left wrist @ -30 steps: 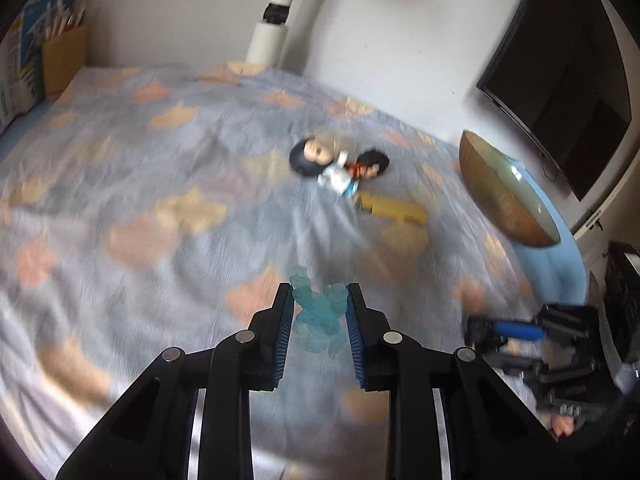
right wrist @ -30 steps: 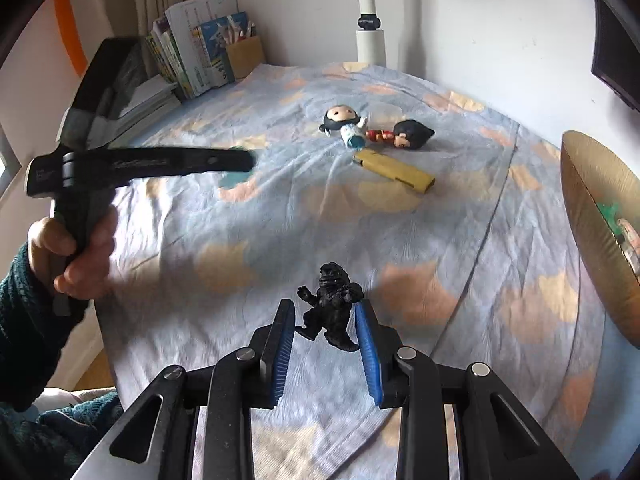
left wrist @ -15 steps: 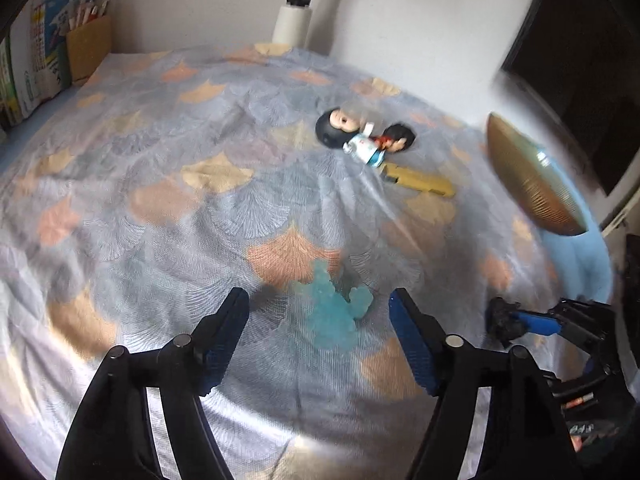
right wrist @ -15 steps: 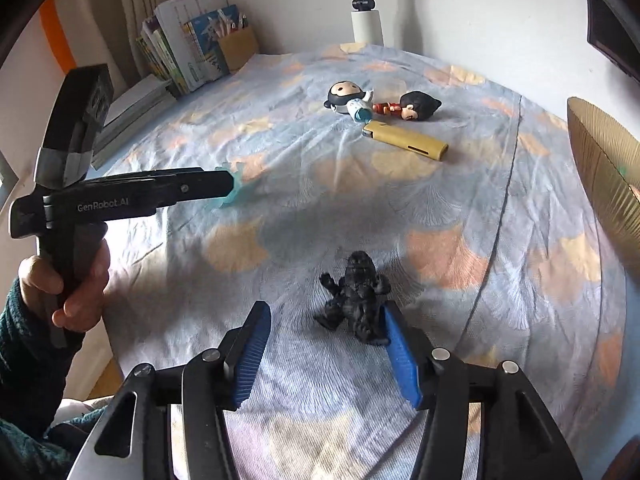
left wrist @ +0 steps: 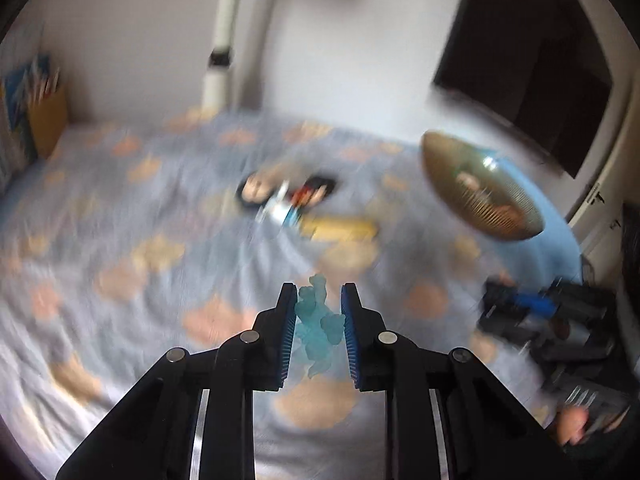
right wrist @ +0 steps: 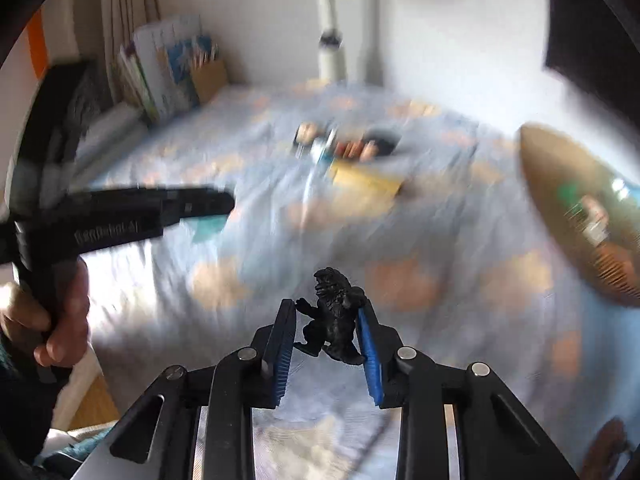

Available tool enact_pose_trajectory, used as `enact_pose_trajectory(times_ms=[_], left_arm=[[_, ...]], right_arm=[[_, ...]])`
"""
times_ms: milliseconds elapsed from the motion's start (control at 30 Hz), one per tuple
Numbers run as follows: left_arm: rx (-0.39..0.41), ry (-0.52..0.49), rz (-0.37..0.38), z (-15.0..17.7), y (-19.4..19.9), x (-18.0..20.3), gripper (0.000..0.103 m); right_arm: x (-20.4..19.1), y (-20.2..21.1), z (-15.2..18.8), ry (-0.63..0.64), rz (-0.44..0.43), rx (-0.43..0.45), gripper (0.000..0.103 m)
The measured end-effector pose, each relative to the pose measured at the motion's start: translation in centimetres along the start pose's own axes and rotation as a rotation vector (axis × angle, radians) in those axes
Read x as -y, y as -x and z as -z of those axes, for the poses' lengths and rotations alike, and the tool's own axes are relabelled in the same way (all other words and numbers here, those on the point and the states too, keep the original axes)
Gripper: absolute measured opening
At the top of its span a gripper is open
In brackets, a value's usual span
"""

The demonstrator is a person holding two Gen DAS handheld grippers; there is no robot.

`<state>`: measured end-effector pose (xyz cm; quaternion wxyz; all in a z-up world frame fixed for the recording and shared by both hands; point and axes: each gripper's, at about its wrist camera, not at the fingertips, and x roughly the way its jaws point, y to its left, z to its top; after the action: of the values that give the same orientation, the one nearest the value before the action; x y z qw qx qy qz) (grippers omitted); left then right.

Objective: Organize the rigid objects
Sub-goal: 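Carry both figures over the gold bowl and open both grippers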

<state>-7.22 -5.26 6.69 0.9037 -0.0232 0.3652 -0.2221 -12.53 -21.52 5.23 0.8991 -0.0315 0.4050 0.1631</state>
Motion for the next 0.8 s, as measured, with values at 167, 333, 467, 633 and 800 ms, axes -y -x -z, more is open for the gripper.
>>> enact_pose_trajectory(times_ms=[167,333,467,633,800], left_arm=[[0.113,-0.039,0.069,-4.6,2.3,3.6,0.020],[0.183,-0.114,0.132,-9.9,1.7,9.2,0.020],[0.143,-0.137,0.180,-12.2,-2.5,13.1,0.020],[0.048,-0.152,0.206,-12.1,-8.4,16.2,0.020],[0.001,-0.177,0.214,-12.6,-11.7,17.8,0.021]], right_arm=[[5.3,7.4,-3.5,-0.010,0.137,0.151,0.030],[12.4,13.4,-6.0,-0.125,0.303,0.232,0.030],[17.3,15.3,-6.7,-0.290,0.287,0.245,0.030],[18.8,12.1,-6.8,-0.177,0.380,0.140,0.030],[20.4,8.6,-6.7,-0.187,0.359,0.063,0.030]])
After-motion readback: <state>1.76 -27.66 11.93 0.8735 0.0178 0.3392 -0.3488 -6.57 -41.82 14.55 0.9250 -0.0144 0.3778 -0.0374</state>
